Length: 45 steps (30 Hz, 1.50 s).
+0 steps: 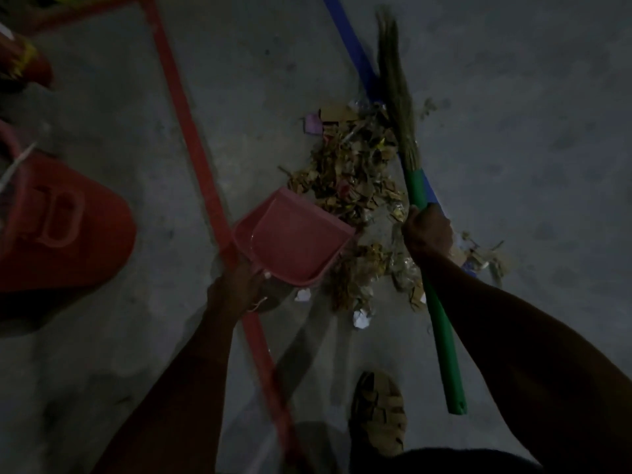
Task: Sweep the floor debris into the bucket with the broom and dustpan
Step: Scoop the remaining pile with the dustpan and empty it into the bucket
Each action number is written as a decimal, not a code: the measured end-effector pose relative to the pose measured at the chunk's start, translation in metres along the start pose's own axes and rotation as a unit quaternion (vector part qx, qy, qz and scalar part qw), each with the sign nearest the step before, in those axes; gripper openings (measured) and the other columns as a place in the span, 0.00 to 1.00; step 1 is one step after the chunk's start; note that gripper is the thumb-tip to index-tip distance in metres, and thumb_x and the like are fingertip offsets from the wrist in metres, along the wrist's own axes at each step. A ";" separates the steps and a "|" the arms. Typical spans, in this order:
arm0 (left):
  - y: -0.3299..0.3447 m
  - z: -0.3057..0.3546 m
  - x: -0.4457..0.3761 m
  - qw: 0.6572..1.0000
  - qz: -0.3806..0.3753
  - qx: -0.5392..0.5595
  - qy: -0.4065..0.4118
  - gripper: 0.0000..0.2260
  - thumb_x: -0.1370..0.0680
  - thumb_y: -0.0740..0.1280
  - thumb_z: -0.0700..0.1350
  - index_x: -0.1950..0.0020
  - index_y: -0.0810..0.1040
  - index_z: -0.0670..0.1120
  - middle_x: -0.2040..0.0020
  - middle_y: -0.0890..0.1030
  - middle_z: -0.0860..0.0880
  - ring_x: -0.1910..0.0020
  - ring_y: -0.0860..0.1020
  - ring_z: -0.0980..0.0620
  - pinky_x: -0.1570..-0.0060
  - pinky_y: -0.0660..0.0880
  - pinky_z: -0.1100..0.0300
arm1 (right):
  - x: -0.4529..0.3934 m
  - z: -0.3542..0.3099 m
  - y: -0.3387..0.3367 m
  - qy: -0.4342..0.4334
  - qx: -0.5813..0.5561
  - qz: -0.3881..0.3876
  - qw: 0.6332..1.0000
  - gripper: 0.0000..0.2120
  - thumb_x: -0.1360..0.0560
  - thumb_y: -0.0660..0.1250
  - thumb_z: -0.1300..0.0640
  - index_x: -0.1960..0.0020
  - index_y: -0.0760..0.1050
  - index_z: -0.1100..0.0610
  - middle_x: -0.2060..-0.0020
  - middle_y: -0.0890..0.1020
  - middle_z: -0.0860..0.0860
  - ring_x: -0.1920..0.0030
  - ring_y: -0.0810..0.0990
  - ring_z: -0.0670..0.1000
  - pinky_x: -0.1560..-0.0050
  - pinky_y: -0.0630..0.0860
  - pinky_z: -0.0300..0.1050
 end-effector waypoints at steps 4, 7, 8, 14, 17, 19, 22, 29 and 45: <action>0.046 -0.051 -0.039 1.000 0.007 0.026 0.006 0.30 0.29 0.58 0.76 0.43 0.76 0.55 0.45 0.82 0.49 0.46 0.81 0.44 0.45 0.77 0.48 | -0.026 0.017 0.034 -0.024 0.007 0.036 0.999 0.16 0.17 0.58 0.46 0.40 0.72 0.59 0.50 0.78 0.57 0.51 0.77 0.57 0.54 0.68 0.49; 0.054 -0.065 -0.044 1.000 0.015 -0.007 0.006 0.24 0.25 0.61 0.69 0.43 0.77 0.51 0.45 0.81 0.47 0.45 0.80 0.44 0.48 0.74 0.53 | -0.040 0.024 0.058 -0.020 -0.005 0.065 0.998 0.17 0.17 0.59 0.46 0.39 0.72 0.59 0.46 0.79 0.59 0.45 0.79 0.61 0.52 0.70 0.50; 0.057 -0.069 -0.046 1.000 0.014 -0.007 0.006 0.23 0.24 0.63 0.67 0.41 0.77 0.50 0.43 0.80 0.46 0.44 0.80 0.45 0.49 0.73 0.55 | -0.043 0.027 0.065 -0.012 -0.013 0.073 0.997 0.17 0.17 0.59 0.46 0.39 0.71 0.59 0.45 0.79 0.60 0.44 0.79 0.62 0.50 0.72 0.51; 0.068 -0.078 -0.090 0.998 0.025 -0.009 0.060 0.22 0.23 0.65 0.64 0.40 0.78 0.48 0.42 0.81 0.47 0.43 0.79 0.46 0.54 0.67 0.58 | -0.063 0.030 0.097 0.000 -0.062 0.113 0.992 0.16 0.17 0.59 0.48 0.39 0.71 0.60 0.44 0.79 0.61 0.44 0.79 0.64 0.48 0.73 0.54; 0.062 -0.070 -0.112 0.995 0.028 -0.007 0.092 0.20 0.23 0.65 0.62 0.41 0.79 0.49 0.42 0.81 0.47 0.43 0.79 0.47 0.54 0.67 0.58 | -0.071 0.032 0.094 -0.004 -0.070 0.130 0.989 0.16 0.17 0.60 0.50 0.38 0.71 0.62 0.43 0.79 0.62 0.41 0.78 0.65 0.45 0.73 0.55; 0.059 -0.066 -0.126 0.993 0.016 -0.004 0.115 0.22 0.25 0.66 0.65 0.41 0.80 0.51 0.42 0.82 0.46 0.44 0.80 0.46 0.54 0.69 0.57 | -0.074 0.038 0.093 0.009 -0.063 0.123 0.990 0.16 0.18 0.60 0.51 0.37 0.71 0.62 0.41 0.78 0.62 0.40 0.78 0.65 0.43 0.73 0.55; 0.051 -0.057 -0.132 0.989 0.014 -0.014 0.146 0.33 0.30 0.63 0.71 0.36 0.77 0.50 0.39 0.80 0.45 0.42 0.79 0.44 0.50 0.72 0.56 | -0.072 0.050 0.095 0.023 -0.060 0.097 0.993 0.15 0.19 0.62 0.53 0.37 0.73 0.62 0.42 0.79 0.61 0.40 0.79 0.63 0.48 0.72 0.51; 0.049 -0.020 -0.126 0.969 0.026 0.018 0.246 0.31 0.22 0.70 0.53 0.24 0.65 0.42 0.28 0.70 0.42 0.31 0.71 0.44 0.43 0.61 0.68 | -0.055 0.068 0.105 -0.075 0.029 0.050 0.996 0.14 0.19 0.63 0.52 0.49 0.77 0.65 0.56 0.77 0.61 0.56 0.77 0.59 0.58 0.67 0.47; 0.069 -0.005 -0.139 0.973 0.049 -0.075 0.211 0.27 0.22 0.64 0.61 0.38 0.76 0.39 0.40 0.79 0.38 0.42 0.78 0.41 0.45 0.73 0.51 | 0.023 0.103 0.134 -0.259 0.023 -0.048 0.965 0.11 0.19 0.63 0.50 0.58 0.75 0.52 0.67 0.77 0.49 0.68 0.77 0.49 0.70 0.64 0.38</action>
Point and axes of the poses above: each hand's wrist, its own x-axis away from the middle knuckle, its own y-axis out of the palm, z = x × y, the point moved 9 cm from there along -x, towards the middle knuckle
